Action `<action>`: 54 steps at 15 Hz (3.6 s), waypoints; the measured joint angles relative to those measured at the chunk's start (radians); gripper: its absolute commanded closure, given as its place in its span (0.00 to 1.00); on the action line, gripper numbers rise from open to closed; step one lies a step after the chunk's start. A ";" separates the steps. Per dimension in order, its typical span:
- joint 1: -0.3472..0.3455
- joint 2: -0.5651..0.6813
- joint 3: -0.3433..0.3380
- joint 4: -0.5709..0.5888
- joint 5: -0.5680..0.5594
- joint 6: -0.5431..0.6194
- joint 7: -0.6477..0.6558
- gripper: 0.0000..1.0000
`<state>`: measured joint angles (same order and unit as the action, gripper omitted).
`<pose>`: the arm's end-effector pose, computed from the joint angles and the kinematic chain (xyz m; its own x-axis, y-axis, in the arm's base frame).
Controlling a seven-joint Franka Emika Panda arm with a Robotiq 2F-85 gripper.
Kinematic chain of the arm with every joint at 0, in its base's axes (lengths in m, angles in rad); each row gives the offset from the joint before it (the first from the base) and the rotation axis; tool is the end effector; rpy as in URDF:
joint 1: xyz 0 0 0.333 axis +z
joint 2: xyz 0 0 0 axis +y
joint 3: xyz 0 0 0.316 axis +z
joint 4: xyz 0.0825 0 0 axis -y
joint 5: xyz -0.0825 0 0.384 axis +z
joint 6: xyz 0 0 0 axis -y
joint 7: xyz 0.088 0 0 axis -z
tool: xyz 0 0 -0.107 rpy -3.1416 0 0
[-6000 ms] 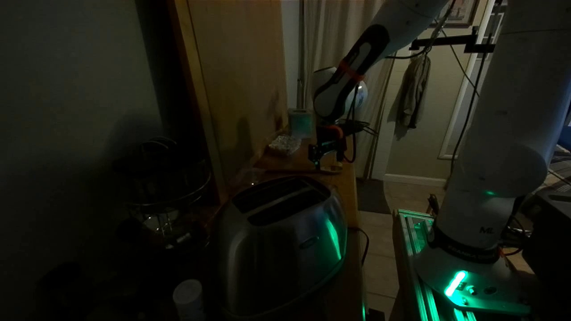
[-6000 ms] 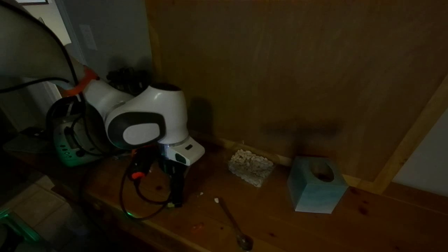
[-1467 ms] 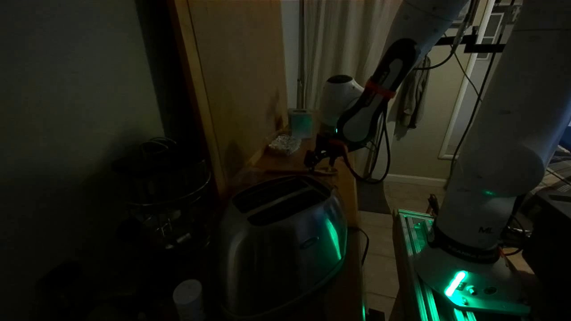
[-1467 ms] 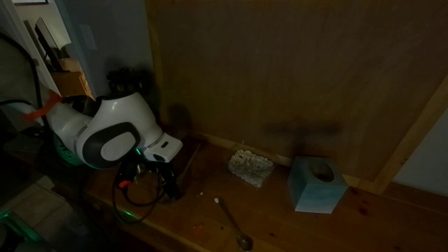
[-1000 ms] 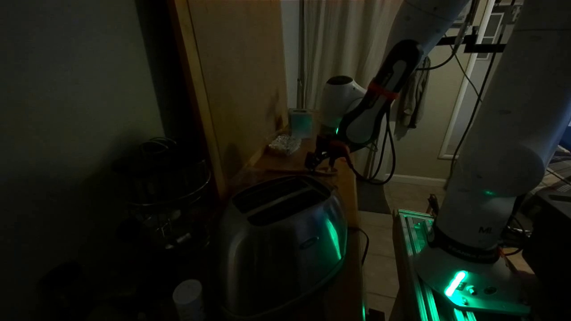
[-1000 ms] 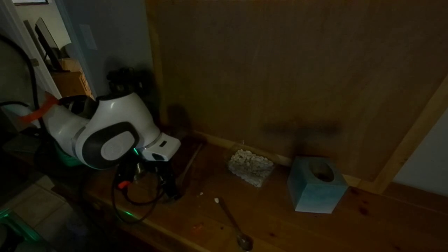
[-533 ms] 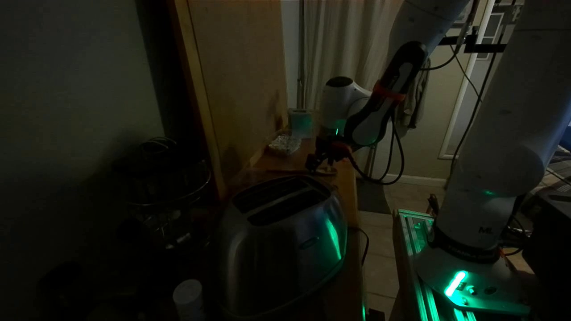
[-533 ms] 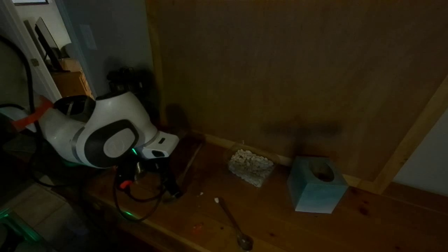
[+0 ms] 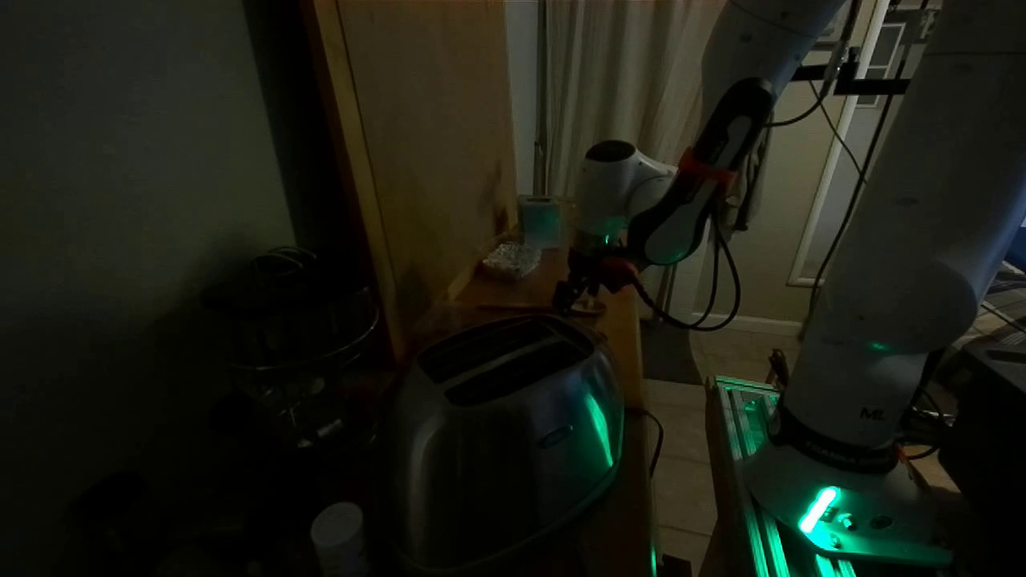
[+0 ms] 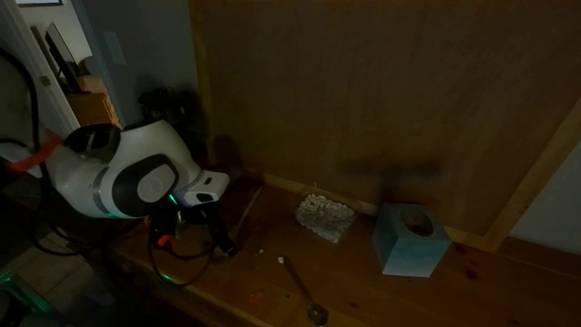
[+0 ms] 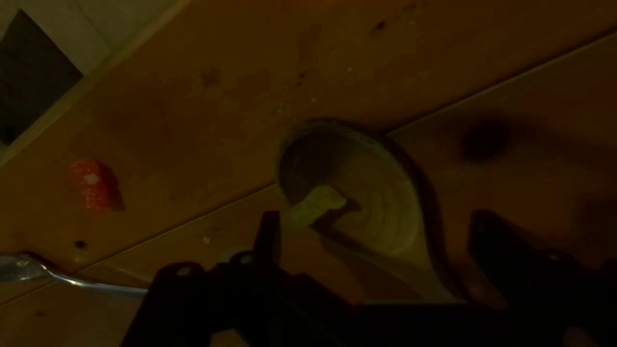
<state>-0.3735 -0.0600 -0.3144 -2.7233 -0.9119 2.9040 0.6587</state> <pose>0.3429 -0.2180 0.2564 0.8664 -0.4164 0.2756 -0.4800 -0.8466 0.2298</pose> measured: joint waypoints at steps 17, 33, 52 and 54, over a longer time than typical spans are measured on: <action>0.033 -0.017 0.003 -0.001 0.009 0.011 -0.130 0.00; 0.103 -0.017 0.064 0.015 0.289 -0.015 -0.418 0.00; 0.166 0.119 0.102 0.231 0.715 -0.192 -0.979 0.02; 0.166 0.148 0.103 0.264 0.726 -0.203 -0.990 0.15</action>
<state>-0.2072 0.0884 -0.2109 -2.4597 -0.1861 2.7009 -0.3311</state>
